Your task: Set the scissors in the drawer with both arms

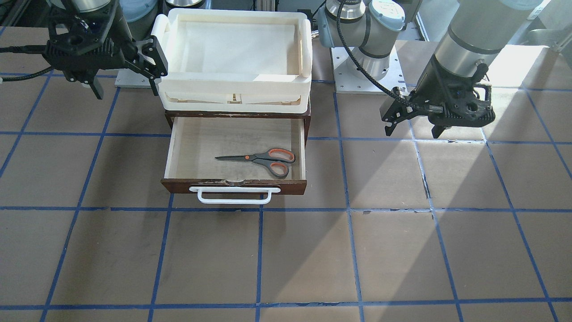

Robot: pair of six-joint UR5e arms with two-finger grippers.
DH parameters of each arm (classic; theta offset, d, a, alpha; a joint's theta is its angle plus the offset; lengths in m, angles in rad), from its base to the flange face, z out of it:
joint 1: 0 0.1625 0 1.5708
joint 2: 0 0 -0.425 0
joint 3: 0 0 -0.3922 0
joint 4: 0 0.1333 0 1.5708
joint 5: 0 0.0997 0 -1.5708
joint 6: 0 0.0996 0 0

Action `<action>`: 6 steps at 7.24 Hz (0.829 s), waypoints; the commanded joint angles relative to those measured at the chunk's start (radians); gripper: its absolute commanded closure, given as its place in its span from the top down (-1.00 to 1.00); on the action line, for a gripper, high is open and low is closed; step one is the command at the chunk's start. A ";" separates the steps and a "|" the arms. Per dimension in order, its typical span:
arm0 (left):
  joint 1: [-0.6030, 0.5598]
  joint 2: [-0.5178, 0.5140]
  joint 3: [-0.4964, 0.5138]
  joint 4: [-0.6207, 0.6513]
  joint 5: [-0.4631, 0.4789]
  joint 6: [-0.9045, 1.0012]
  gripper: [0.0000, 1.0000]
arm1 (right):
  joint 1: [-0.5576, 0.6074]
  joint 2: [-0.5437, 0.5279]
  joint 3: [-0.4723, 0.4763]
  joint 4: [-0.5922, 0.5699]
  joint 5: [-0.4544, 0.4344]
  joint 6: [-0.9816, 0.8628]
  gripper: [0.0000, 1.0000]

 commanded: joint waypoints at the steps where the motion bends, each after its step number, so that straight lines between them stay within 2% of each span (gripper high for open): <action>1: -0.004 0.008 -0.013 -0.007 -0.004 -0.050 1.00 | -0.001 0.000 0.001 0.000 0.000 0.000 1.00; 6: -0.004 0.006 -0.024 -0.004 -0.002 -0.047 1.00 | -0.001 0.000 0.001 0.000 0.000 0.000 1.00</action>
